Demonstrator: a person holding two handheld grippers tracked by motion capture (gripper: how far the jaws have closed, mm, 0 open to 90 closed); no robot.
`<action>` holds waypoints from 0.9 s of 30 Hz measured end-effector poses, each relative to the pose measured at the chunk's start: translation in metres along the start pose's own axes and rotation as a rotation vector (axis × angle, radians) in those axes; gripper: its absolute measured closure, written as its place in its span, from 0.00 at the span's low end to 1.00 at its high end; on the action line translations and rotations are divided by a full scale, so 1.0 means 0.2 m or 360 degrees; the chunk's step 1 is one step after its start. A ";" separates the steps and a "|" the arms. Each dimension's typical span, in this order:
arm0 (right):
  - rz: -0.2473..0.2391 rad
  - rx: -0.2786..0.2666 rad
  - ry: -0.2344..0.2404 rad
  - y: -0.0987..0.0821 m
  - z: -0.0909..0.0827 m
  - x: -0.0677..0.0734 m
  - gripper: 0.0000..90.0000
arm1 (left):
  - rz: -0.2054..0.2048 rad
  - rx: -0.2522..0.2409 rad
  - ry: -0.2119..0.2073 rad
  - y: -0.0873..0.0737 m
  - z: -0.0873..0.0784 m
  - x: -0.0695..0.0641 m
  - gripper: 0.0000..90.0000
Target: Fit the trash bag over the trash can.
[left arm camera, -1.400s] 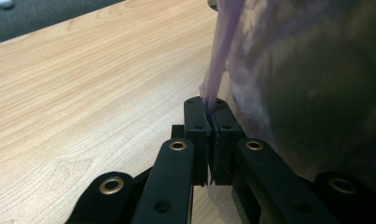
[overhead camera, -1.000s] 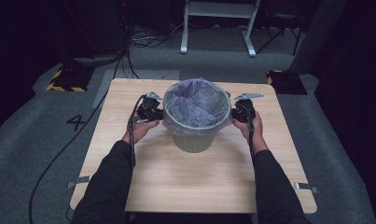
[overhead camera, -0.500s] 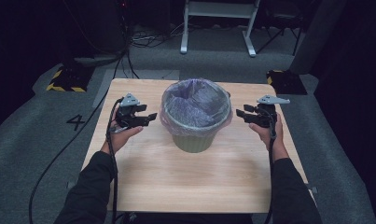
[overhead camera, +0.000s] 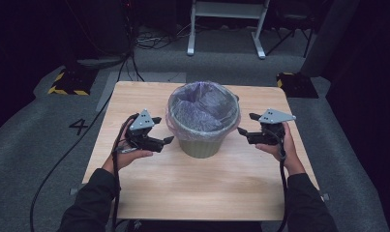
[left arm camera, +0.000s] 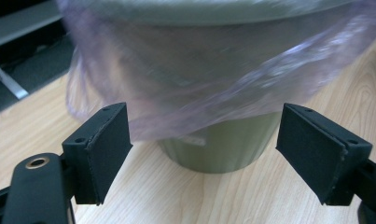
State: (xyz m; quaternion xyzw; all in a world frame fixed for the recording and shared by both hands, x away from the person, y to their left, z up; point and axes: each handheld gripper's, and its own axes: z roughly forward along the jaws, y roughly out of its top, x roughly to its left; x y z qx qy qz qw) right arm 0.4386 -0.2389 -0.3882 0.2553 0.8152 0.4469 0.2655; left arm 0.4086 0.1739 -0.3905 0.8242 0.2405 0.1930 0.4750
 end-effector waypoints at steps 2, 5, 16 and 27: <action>-0.0096 -0.0005 -0.0044 0.03 0.00 0.06 0.29 | 0.0016 -0.0014 -0.0011 0.03 0.01 -0.03 0.20; -0.0118 -0.0024 -0.0023 0.05 0.01 0.09 0.33 | 0.0043 -0.0006 -0.0010 0.05 0.03 -0.04 0.25; -0.0185 -0.0061 0.0031 0.03 0.03 0.15 0.98 | 0.0118 0.0078 -0.0037 0.05 0.09 -0.01 0.98; -0.0173 0.0045 0.0071 -0.05 0.07 0.19 1.00 | 0.0120 0.0184 -0.0044 -0.03 0.16 -0.02 1.00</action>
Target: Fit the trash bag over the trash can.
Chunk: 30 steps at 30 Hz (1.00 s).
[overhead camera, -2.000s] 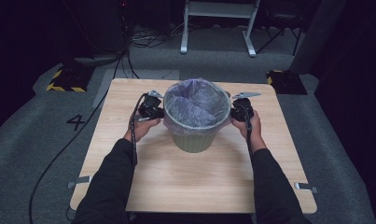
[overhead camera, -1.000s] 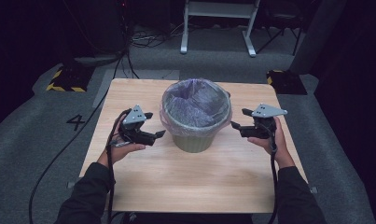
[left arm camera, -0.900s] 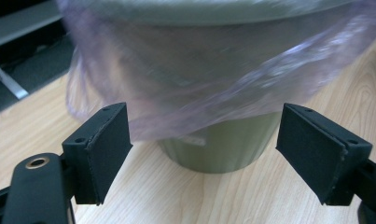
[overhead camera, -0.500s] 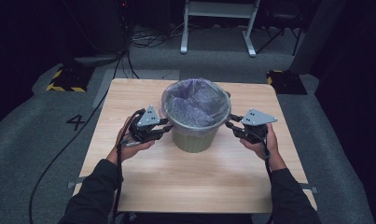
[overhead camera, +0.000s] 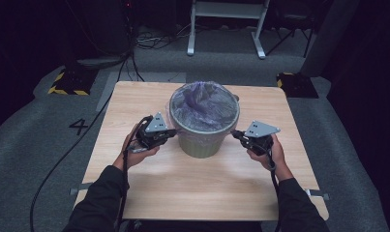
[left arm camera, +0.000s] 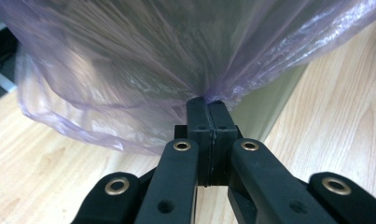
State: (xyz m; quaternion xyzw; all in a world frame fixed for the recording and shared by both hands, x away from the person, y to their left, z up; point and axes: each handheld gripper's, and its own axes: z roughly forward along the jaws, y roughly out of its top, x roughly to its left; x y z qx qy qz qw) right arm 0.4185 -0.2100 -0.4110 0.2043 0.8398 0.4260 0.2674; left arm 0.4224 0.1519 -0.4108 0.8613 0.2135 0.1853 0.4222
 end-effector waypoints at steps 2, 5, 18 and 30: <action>0.0014 0.0026 0.0008 -0.02 0.01 0.00 1.00 | -0.0012 0.0026 -0.0010 -0.02 0.03 -0.01 1.00; 0.0031 0.0081 0.0028 -0.04 0.04 0.00 1.00 | -0.0012 0.0063 -0.0020 -0.04 0.06 -0.01 1.00; 0.0193 0.0202 0.0113 -0.16 0.18 -0.02 1.00 | -0.0109 0.0144 -0.0019 -0.15 0.18 0.01 0.99; 0.0229 0.0225 0.0088 -0.18 0.23 -0.02 0.92 | -0.0141 0.0072 -0.0012 -0.20 0.12 0.00 0.71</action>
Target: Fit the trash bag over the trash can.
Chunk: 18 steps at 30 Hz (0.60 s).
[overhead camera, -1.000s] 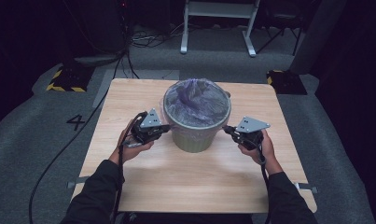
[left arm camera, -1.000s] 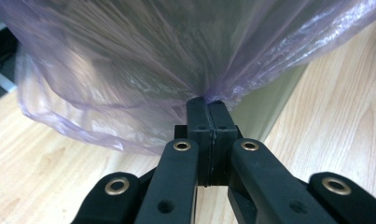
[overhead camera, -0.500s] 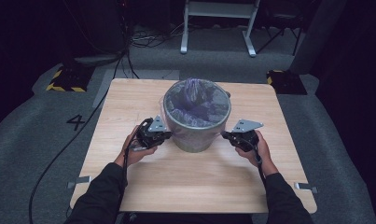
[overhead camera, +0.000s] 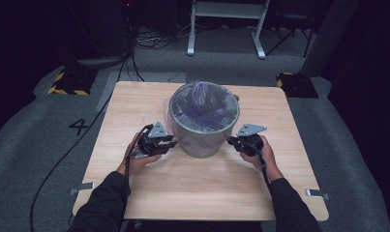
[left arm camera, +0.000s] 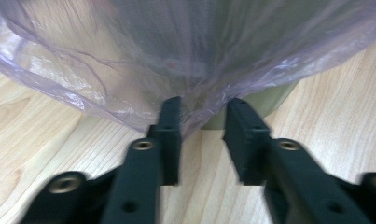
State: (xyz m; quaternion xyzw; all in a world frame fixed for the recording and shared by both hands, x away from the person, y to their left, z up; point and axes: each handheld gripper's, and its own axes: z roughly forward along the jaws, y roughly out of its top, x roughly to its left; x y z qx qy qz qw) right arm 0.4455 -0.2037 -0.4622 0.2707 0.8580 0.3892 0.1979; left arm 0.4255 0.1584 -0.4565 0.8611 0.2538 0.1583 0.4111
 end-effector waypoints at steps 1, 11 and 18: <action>0.0000 0.0000 0.0000 0.00 0.00 0.00 0.92 | 0.0000 0.0000 0.0000 0.00 0.00 0.00 0.67; 0.0092 -0.0071 0.0037 -0.06 -0.12 -0.03 0.50 | -0.0016 -0.0061 0.0047 -0.07 -0.18 -0.10 0.30; 0.0218 -0.0191 -0.0008 -0.11 -0.25 -0.06 0.35 | -0.0048 -0.0087 0.0036 -0.16 -0.26 -0.16 0.21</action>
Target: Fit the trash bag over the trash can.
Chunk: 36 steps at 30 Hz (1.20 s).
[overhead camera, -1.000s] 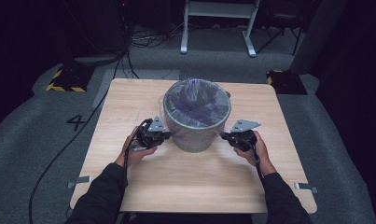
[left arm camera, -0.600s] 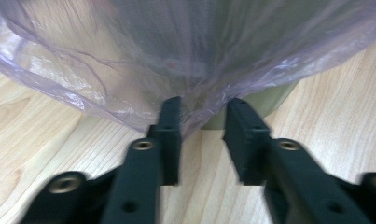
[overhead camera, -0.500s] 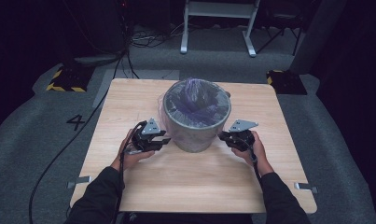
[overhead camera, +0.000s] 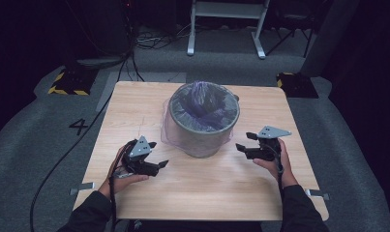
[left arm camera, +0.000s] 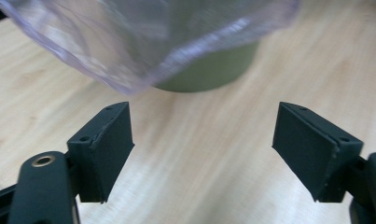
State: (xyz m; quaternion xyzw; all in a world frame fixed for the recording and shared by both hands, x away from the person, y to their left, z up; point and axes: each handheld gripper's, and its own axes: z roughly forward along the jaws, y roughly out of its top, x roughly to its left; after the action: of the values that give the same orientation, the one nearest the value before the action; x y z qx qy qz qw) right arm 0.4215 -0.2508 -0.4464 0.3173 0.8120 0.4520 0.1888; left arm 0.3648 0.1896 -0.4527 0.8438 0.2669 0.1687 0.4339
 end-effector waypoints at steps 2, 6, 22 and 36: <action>0.0015 -0.0028 0.0006 0.00 -0.02 -0.01 0.32 | -0.0001 0.0011 -0.0030 -0.02 0.00 -0.02 0.19; 0.0015 -0.0068 -0.0007 0.01 -0.07 0.00 0.28 | -0.0029 0.0088 -0.0054 -0.07 0.01 -0.04 0.18; -0.0098 -0.0206 -0.0111 0.12 -0.21 0.07 0.22 | -0.0166 0.0229 -0.0028 -0.24 0.01 -0.02 0.20; -0.0107 -0.0337 -0.0131 0.26 -0.25 0.08 0.21 | -0.0163 0.0303 0.0022 -0.30 0.00 -0.03 0.17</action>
State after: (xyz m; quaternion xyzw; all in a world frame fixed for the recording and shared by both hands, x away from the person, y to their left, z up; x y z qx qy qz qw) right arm 0.3979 -0.2498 -0.3762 0.2866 0.7614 0.5153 0.2695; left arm 0.3417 0.2160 -0.5025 0.8652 0.3276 0.1260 0.3580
